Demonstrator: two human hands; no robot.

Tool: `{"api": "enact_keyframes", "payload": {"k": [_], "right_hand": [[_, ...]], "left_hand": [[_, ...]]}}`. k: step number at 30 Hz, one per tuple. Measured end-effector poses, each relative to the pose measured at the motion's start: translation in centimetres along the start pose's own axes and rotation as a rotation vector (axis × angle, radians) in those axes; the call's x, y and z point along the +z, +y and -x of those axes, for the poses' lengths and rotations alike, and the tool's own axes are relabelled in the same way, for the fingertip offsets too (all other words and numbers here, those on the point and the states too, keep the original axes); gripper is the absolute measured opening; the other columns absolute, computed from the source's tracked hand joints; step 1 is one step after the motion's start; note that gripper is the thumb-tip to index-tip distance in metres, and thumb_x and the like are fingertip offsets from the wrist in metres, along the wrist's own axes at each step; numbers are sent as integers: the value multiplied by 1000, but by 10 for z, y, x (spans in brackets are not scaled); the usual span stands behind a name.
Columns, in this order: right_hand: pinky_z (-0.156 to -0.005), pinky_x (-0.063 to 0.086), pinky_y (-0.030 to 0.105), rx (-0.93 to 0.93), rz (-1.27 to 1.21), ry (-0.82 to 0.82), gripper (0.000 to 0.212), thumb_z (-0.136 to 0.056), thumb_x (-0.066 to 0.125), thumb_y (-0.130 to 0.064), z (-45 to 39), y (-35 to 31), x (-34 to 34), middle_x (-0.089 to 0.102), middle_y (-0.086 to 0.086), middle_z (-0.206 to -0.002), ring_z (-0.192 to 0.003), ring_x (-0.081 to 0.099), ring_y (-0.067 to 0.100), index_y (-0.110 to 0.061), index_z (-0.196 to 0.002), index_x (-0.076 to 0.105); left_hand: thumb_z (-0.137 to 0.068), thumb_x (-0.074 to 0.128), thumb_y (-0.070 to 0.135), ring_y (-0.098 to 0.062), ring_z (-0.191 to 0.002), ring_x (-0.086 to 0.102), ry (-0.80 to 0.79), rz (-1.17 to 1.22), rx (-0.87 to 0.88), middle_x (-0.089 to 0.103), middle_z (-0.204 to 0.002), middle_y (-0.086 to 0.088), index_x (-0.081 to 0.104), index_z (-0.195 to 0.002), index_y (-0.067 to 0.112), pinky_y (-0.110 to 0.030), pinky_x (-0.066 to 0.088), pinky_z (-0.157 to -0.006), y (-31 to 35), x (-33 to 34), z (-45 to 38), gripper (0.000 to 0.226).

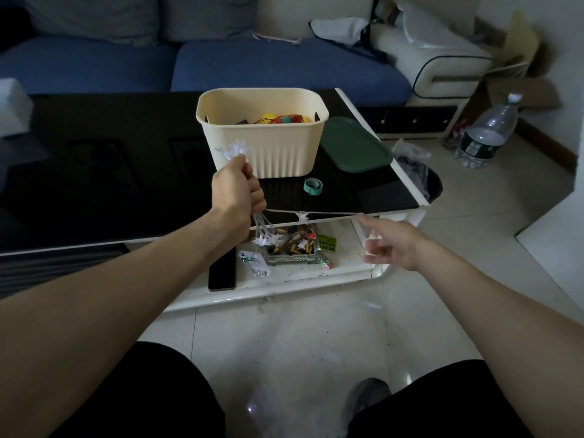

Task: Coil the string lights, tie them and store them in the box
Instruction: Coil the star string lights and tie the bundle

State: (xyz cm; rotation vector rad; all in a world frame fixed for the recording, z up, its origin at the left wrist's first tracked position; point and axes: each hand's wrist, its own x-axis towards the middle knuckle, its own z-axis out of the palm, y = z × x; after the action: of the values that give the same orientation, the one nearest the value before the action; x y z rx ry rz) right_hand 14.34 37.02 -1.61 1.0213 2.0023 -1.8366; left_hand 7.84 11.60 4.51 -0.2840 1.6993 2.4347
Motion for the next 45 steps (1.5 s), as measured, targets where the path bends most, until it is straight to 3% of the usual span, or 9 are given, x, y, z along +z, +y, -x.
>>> {"api": "enact_keyframes", "payload": {"k": [4,10,14,18,27,30,34,40,45], "right_hand": [[-50,32,27,-70,-95,92,14,-88,68,-21,8,-15,5,32,-4,-56,-46,22,11,-15,-84,56],[-44,17,24,-283,-352,103,26,-72,46,-2,17,-30,13,25,-1,-64,-47,19,12,-23,-68,32],[-47,21,24,-362,-413,56,10,-87,50,-6,31,-39,18,38,-1,-65,-50,30,10,-16,-84,51],[-50,30,24,-473,-202,-55,25,-97,54,-5,45,-41,26,56,3,-74,-56,45,10,-15,-118,62],[-58,49,19,-649,-6,-127,43,-88,76,-12,55,-33,53,74,0,-80,-67,68,8,-17,-126,58],[-60,51,24,-678,-11,-107,32,-84,80,-15,56,-33,58,77,1,-83,-72,71,13,-15,-113,66],[-60,55,24,-721,-27,-91,19,-80,83,-13,60,-32,64,77,5,-82,-72,74,15,-13,-94,71],[-53,56,24,-748,-41,-95,17,-79,83,-10,64,-31,72,71,4,-77,-64,71,13,-13,-89,70],[-51,55,28,-664,-78,-37,22,-80,83,-19,63,-31,77,71,9,-73,-54,65,15,-5,-88,69]], "left_hand": [[-100,36,25,-12,-46,14,-14,3,-5,23,-48,5,34,-67,21,-32,10,-54,-1,-1,-1,33],[-103,35,29,-10,-46,18,-53,-50,-47,25,-48,6,49,-78,13,-26,17,-46,-2,3,1,32],[-101,34,16,-12,-46,20,-42,-53,-71,26,-46,5,38,-69,16,-26,20,-44,-8,8,2,32],[-105,31,18,-17,-46,35,-126,-65,-75,33,-53,-2,36,-72,15,-29,35,-49,-13,11,5,34],[-108,28,24,-30,-63,66,-229,-167,-59,61,-64,-12,43,-77,10,-40,58,-65,-26,17,8,37],[-108,26,21,-34,-71,68,-298,-206,-63,65,-74,-18,43,-76,10,-43,57,-71,-28,17,12,37],[-107,29,20,-28,-54,62,-376,-249,-82,62,-69,-16,46,-80,7,-35,55,-54,-31,18,18,35],[-103,35,17,-14,-44,28,-446,-415,-80,40,-55,-2,48,-77,13,-25,22,-46,-36,19,24,29],[-101,31,12,-10,-41,17,-498,-450,-112,26,-47,7,50,-77,13,-21,15,-44,-29,19,26,31]]}}
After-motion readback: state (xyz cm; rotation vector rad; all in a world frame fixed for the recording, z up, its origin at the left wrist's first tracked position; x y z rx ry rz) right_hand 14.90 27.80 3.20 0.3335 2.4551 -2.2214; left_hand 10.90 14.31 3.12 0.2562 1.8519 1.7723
